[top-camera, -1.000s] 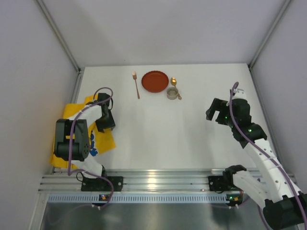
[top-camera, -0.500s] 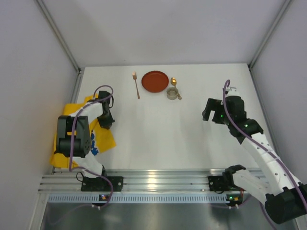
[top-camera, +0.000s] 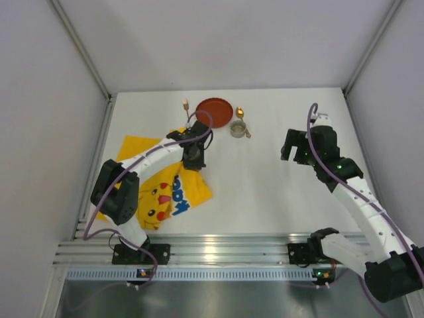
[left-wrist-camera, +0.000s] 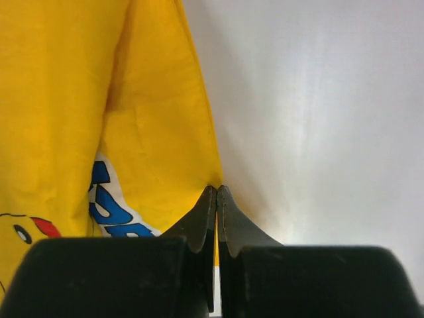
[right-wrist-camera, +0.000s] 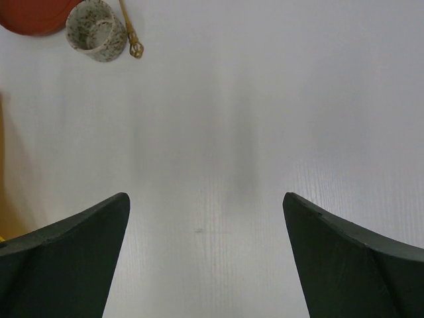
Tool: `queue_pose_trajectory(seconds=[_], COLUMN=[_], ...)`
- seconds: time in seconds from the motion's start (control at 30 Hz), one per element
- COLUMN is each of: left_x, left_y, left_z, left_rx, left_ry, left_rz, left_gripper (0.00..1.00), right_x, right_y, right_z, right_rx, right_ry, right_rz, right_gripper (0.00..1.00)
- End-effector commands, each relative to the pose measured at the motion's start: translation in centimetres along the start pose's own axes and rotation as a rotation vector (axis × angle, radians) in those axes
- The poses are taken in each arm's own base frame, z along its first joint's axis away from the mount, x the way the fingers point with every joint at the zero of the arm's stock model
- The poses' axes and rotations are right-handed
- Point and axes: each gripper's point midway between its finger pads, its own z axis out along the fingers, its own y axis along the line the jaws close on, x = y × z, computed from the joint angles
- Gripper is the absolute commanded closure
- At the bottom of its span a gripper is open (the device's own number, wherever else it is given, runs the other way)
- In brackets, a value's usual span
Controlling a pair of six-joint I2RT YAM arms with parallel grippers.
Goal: Set the dinner table for one person
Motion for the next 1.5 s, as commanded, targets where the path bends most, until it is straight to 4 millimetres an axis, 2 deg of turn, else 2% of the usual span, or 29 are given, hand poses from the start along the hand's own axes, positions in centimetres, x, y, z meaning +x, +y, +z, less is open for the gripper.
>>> queue_pose_trajectory(seconds=[0.0,0.07,0.1,0.17,0.2,0.23,0.27,0.3,0.37,0.43,0.5,0.53,0.67,0.7,0.73,0.77,0.8,0.83,0.87,0.9,0.93,0.97,1.0,1.1,1.17,1.2,1.3,1.47], left_x=[-0.3,0.1,-0.4,-0.4,-0.7,0.2,0.2,-0.2,-0.9,-1.8,-3.3,-3.9,-6.1,-6.3,-6.5,-6.4,-6.1,-5.8,-4.8,-5.0,-4.5,-3.9,-3.4,-1.9,-1.6,-1.2,-0.7,0.1], left_y=[-6.4,-9.0,-11.9,-14.8,-17.3,-19.2,-20.1,-21.5,-22.5,-22.1,-21.0,-20.0,-13.3,-10.1,-8.3,-6.6,-3.0,-1.4,0.4,2.9,4.2,6.5,7.6,9.7,10.2,10.3,9.8,9.8], left_z=[-3.4,-3.9,-5.6,-6.1,-7.6,-8.1,-8.6,-10.0,-11.8,-13.7,-15.0,-16.3,-15.6,-13.5,-13.5,-12.8,-11.1,-10.4,-8.6,-7.6,-6.7,-4.9,-3.8,-0.4,0.6,1.7,2.9,4.8], left_rx=[0.135,0.172,0.252,0.322,0.416,0.497,0.518,0.560,0.598,0.614,0.583,0.573,0.390,0.312,0.292,0.256,0.183,0.152,0.110,0.066,0.037,-0.001,-0.019,-0.025,-0.025,-0.032,-0.006,-0.009], left_ry=[0.004,0.025,0.016,0.032,0.037,0.094,0.098,0.082,0.061,0.022,-0.054,-0.094,-0.197,-0.179,-0.188,-0.184,-0.166,-0.157,-0.131,-0.123,-0.107,-0.083,-0.059,0.024,0.064,0.092,0.117,0.153], left_rz=[0.001,0.025,0.029,0.034,0.044,0.065,0.072,0.094,0.103,0.095,0.081,0.079,0.013,-0.023,-0.043,-0.056,-0.083,-0.089,-0.087,-0.100,-0.102,-0.129,-0.117,-0.152,-0.169,-0.165,-0.158,-0.148], left_gripper=[1.00,1.00,1.00,1.00,1.00,0.91,0.51,0.02,0.01,0.02,0.02,0.01,0.02,0.01,0.01,0.02,0.02,0.01,0.01,0.01,0.02,0.01,0.02,0.01,0.02,0.01,0.01,0.03], right_x=[-2.5,-2.3,-2.3,-2.3,-2.3,-2.4,-2.4,-2.3,-2.6,-2.4,-2.3,-2.0,0.0,1.0,1.2,1.7,2.7,2.8,3.3,4.6,4.8,5.5,5.7,6.3,6.8,6.8,7.3,9.3], right_y=[0.2,0.2,0.3,0.2,0.2,0.3,0.4,0.5,1.0,1.5,2.7,3.1,6.3,7.1,8.9,9.7,10.4,11.0,11.6,11.6,12.0,12.1,12.3,12.8,12.7,12.8,13.0,12.8], right_z=[-0.9,-0.8,-0.7,-0.7,-0.7,-0.7,-0.7,-0.6,-0.7,-0.4,0.1,0.5,2.5,3.5,3.8,4.2,5.3,5.9,6.1,7.3,7.6,8.4,8.7,9.6,10.2,10.6,11.3,12.5], right_rx=[0.010,0.008,0.009,0.011,0.010,0.009,0.002,0.000,-0.026,-0.046,-0.100,-0.123,-0.269,-0.297,-0.402,-0.445,-0.469,-0.500,-0.532,-0.521,-0.544,-0.539,-0.544,-0.566,-0.559,-0.564,-0.581,-0.565], right_ry=[-0.070,-0.063,-0.060,-0.056,-0.054,-0.056,-0.054,-0.049,-0.046,-0.029,-0.002,0.016,0.139,0.189,0.204,0.228,0.275,0.284,0.318,0.370,0.389,0.415,0.427,0.446,0.461,0.453,0.446,0.484], right_rz=[-0.011,-0.010,-0.006,-0.002,-0.001,0.002,0.004,0.007,0.009,0.018,0.026,0.030,0.084,0.112,0.127,0.142,0.176,0.188,0.199,0.217,0.222,0.235,0.245,0.272,0.286,0.292,0.324,0.344], right_gripper=[0.00,0.00,0.00,0.00,0.00,0.00,0.00,0.00,0.00,0.00,0.00,0.00,0.00,0.00,0.00,0.00,0.00,0.00,0.00,0.00,0.00,0.00,0.00,0.00,0.00,0.00,0.00,0.02])
